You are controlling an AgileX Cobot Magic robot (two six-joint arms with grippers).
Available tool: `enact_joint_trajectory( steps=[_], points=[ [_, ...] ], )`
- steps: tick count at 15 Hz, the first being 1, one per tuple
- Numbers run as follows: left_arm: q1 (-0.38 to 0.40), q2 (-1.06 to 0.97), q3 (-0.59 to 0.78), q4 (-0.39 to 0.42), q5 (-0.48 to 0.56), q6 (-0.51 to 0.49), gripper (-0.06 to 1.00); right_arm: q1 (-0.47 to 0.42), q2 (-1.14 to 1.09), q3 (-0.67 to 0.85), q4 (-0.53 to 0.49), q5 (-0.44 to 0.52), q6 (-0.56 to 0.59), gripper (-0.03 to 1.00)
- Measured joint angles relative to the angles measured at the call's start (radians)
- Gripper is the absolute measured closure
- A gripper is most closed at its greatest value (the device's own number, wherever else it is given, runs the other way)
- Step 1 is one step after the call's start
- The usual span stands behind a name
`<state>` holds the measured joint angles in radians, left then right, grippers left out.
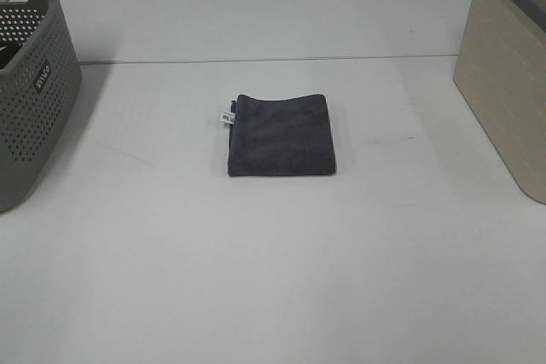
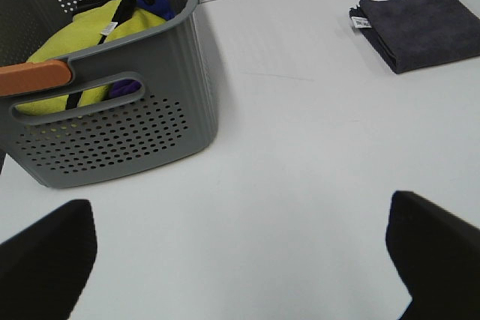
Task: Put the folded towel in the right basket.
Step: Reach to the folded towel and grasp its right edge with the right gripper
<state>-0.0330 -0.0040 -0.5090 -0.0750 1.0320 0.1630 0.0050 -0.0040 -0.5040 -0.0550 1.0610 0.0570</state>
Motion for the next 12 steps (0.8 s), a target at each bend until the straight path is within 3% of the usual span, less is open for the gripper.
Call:
enact_joint_trajectory(
  steps=[12],
  points=[
    [0.000, 0.000, 0.000, 0.000, 0.000, 0.000, -0.04, 0.000, 0.000, 0.000, 0.000, 0.000, 0.000, -0.02]
  ],
)
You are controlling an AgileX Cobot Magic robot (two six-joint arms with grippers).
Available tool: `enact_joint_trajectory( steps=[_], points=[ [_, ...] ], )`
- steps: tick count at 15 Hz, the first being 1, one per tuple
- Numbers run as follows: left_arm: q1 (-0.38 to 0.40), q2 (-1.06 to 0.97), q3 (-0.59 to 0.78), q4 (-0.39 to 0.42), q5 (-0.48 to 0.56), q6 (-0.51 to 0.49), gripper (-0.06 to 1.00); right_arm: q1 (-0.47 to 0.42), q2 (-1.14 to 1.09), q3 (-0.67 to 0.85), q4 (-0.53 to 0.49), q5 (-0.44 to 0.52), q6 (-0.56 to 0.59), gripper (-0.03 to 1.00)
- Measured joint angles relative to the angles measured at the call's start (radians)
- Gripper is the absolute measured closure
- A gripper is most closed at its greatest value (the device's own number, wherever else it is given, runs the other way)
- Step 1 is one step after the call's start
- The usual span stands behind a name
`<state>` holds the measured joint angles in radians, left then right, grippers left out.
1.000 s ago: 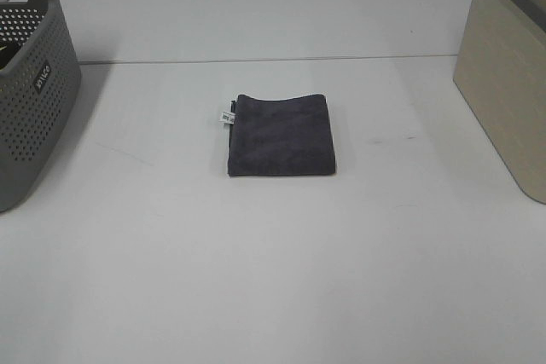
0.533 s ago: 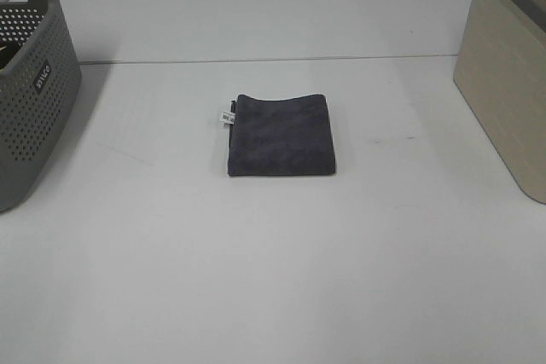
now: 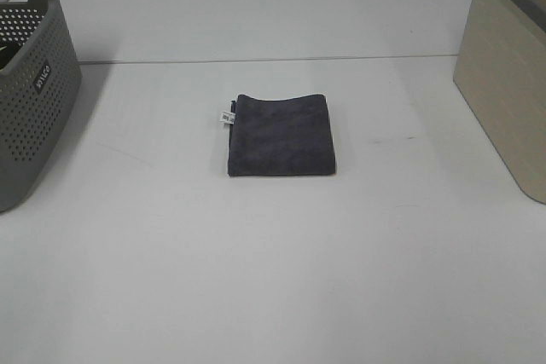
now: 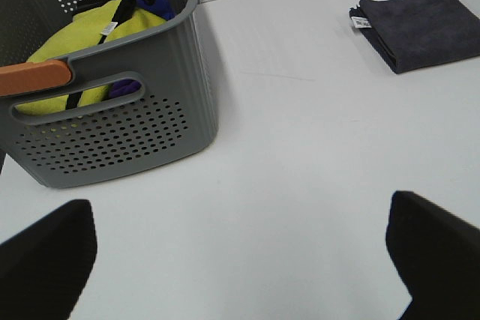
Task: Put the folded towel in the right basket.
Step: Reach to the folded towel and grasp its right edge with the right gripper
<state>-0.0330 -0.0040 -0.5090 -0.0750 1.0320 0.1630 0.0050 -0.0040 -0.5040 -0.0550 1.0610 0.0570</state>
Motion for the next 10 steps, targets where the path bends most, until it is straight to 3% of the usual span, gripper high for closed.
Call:
enact_joint_trajectory(
  steps=[10],
  points=[
    [0.000, 0.000, 0.000, 0.000, 0.000, 0.000, -0.04, 0.000, 0.000, 0.000, 0.000, 0.000, 0.000, -0.02]
  ],
)
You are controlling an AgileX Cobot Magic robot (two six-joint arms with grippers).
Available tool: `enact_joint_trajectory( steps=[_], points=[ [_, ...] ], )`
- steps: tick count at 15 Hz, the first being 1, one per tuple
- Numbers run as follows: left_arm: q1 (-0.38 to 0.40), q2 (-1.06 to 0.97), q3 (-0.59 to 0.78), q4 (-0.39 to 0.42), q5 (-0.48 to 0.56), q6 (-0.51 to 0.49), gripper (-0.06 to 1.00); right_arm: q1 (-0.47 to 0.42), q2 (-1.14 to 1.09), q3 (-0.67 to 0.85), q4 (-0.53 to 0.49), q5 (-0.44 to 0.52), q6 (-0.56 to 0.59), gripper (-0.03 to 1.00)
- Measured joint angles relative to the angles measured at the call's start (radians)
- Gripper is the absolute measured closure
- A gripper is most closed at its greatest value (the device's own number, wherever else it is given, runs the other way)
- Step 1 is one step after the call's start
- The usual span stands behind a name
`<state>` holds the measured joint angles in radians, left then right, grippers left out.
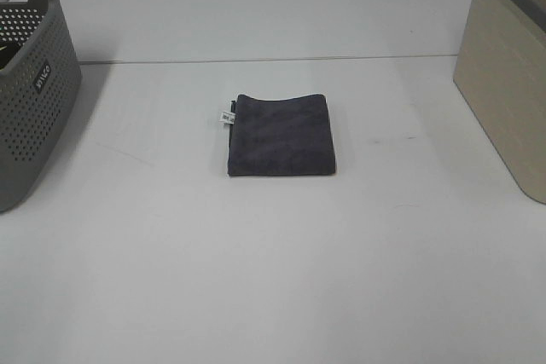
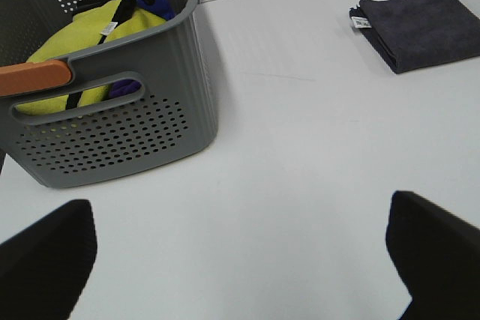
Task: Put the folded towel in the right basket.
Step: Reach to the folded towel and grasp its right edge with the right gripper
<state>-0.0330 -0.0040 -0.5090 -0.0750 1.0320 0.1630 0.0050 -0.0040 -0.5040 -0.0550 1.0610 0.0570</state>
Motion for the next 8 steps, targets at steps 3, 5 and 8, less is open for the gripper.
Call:
enact_joint_trajectory(
  steps=[3, 5, 8],
  points=[
    [0.000, 0.000, 0.000, 0.000, 0.000, 0.000, -0.04, 0.000, 0.000, 0.000, 0.000, 0.000, 0.000, -0.02],
    [0.000, 0.000, 0.000, 0.000, 0.000, 0.000, -0.04, 0.000, 0.000, 0.000, 0.000, 0.000, 0.000, -0.02],
    [0.000, 0.000, 0.000, 0.000, 0.000, 0.000, -0.04, 0.000, 0.000, 0.000, 0.000, 0.000, 0.000, -0.02]
  ],
)
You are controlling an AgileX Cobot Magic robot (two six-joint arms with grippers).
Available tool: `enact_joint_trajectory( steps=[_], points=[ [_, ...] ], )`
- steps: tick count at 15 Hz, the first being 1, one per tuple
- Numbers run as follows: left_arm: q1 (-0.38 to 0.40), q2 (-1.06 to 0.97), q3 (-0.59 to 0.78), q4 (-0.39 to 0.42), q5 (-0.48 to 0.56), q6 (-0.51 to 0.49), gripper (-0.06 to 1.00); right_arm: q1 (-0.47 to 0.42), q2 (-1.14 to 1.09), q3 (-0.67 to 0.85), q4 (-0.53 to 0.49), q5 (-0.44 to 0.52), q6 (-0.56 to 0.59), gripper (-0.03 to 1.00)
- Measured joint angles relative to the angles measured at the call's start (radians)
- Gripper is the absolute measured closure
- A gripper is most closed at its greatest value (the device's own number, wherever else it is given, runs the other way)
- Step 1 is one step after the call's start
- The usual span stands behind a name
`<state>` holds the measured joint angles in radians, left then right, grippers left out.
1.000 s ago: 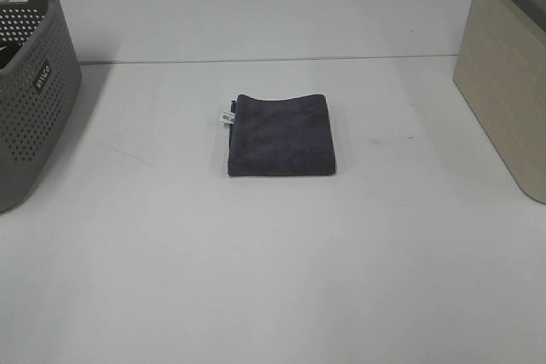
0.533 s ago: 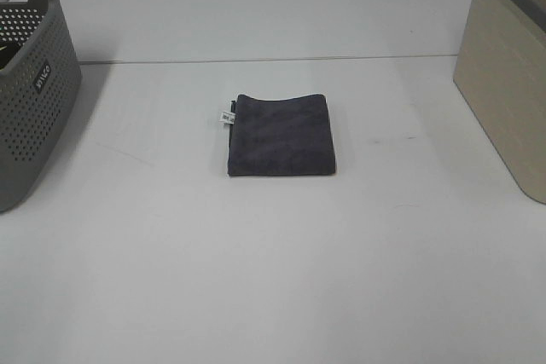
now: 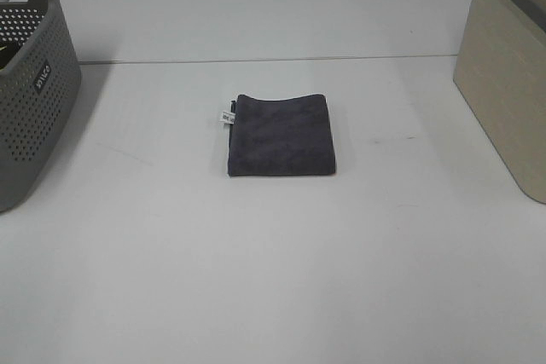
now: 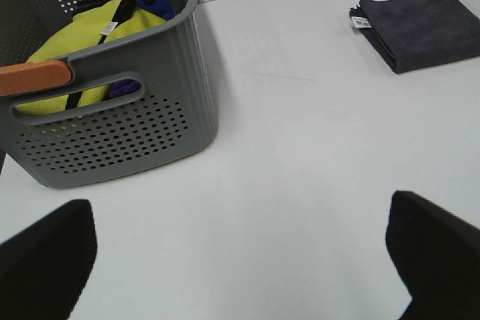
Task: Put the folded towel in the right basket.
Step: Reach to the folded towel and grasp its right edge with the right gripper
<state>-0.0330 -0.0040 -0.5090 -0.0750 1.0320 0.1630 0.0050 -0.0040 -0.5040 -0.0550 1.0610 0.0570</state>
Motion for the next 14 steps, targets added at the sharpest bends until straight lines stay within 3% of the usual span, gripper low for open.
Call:
enact_joint_trajectory(
  steps=[6, 9, 13, 14],
  points=[
    [0.000, 0.000, 0.000, 0.000, 0.000, 0.000, -0.04, 0.000, 0.011, -0.004, 0.000, -0.008, 0.000, -0.02],
    [0.000, 0.000, 0.000, 0.000, 0.000, 0.000, -0.04, 0.000, 0.127, -0.047, 0.000, -0.113, 0.000, -0.02],
    [0.000, 0.000, 0.000, 0.000, 0.000, 0.000, -0.04, 0.000, 0.464, -0.206, 0.008, -0.207, -0.002, -0.02],
    [0.000, 0.000, 0.000, 0.000, 0.000, 0.000, -0.04, 0.000, 0.653, -0.324, 0.008, -0.209, -0.027, -0.02]
  ],
)
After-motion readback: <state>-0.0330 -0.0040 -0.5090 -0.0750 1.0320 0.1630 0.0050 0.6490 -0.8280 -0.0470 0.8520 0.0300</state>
